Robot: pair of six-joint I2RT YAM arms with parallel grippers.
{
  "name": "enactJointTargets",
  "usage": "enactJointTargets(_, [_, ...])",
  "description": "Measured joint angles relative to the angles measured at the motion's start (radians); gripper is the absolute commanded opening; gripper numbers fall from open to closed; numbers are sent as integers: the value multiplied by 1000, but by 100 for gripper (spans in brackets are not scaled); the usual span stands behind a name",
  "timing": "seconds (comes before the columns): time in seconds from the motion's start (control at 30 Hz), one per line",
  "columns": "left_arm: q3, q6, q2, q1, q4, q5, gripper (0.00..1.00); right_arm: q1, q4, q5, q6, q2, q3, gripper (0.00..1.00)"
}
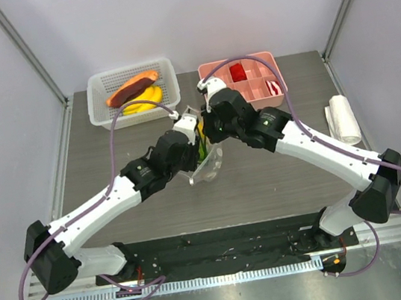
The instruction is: Open the zip-top bag and remove the fake food
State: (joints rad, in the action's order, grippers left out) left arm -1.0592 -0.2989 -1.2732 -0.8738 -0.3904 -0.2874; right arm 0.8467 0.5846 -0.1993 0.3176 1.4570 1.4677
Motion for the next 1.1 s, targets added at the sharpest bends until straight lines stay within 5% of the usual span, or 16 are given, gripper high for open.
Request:
enactJointTargets(0.1, [66, 11, 45, -3, 70, -9, 9, 0, 15, 4, 4, 0, -11, 1])
enactJointTargets(0.2, [64, -27, 73, -4, 76, -36, 1, 0, 25, 5, 5, 0, -25, 1])
enactJointTargets(0.43, [-237, -172, -69, -2, -85, -64, 0, -1, 37, 12, 3, 3, -29, 1])
enactJointTargets(0.63, [-247, -218, -60, -2, -169, -61, 0, 0, 37, 0, 2, 2, -40, 1])
enactJointTargets(0.9, [-246, -220, 196, 34, -258, -82, 0, -6, 37, -69, 5, -33, -126, 1])
enactJointTargets(1.1, [-246, -240, 352, 236, -211, -139, 0, -13, 37, -77, 7, -48, -149, 1])
